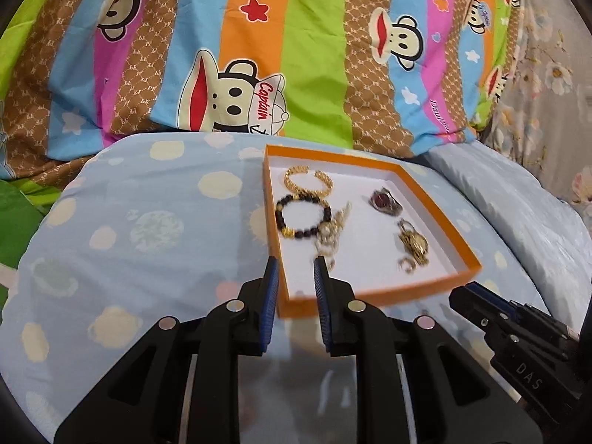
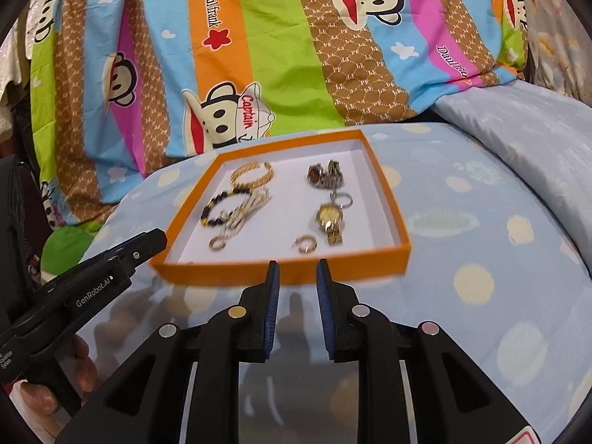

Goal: Organize jewelry

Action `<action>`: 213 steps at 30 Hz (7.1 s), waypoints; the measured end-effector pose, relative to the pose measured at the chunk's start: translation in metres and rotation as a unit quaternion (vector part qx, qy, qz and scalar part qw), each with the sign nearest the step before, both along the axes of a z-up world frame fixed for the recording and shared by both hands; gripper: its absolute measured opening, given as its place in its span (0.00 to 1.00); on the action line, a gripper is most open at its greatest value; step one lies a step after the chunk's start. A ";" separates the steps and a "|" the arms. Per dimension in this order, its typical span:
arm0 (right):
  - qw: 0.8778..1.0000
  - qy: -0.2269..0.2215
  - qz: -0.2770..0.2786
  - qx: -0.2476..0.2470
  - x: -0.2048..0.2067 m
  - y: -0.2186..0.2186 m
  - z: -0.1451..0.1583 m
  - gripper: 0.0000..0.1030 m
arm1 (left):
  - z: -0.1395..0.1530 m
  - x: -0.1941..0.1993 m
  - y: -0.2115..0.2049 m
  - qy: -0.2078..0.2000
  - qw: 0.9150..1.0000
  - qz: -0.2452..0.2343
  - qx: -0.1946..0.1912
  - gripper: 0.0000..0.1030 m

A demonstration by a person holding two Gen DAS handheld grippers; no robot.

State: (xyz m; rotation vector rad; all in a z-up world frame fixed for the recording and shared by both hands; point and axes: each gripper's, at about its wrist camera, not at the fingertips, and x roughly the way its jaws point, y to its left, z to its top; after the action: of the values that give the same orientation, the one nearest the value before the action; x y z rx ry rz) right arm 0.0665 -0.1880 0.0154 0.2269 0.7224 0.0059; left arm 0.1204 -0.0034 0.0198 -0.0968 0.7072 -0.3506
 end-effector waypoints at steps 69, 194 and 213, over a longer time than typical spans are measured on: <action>0.997 0.068 -0.015 0.038 -0.043 -0.005 -0.022 0.13 | -0.024 -0.049 -0.043 0.084 0.994 -0.050 0.041 0.46; 0.999 0.028 0.026 -0.004 0.146 -0.022 -0.003 0.14 | -0.006 0.110 -0.075 0.028 0.998 -0.029 0.058 0.21; 1.000 0.015 0.014 -0.018 0.132 -0.021 0.002 0.19 | -0.007 0.101 -0.073 0.021 0.998 -0.020 0.058 0.23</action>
State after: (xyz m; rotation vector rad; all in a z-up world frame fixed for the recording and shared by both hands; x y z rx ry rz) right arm 0.1981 -0.2086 0.0172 0.1822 0.7556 0.0155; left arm 0.2214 -0.0762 0.0129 0.0205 0.7697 -0.3448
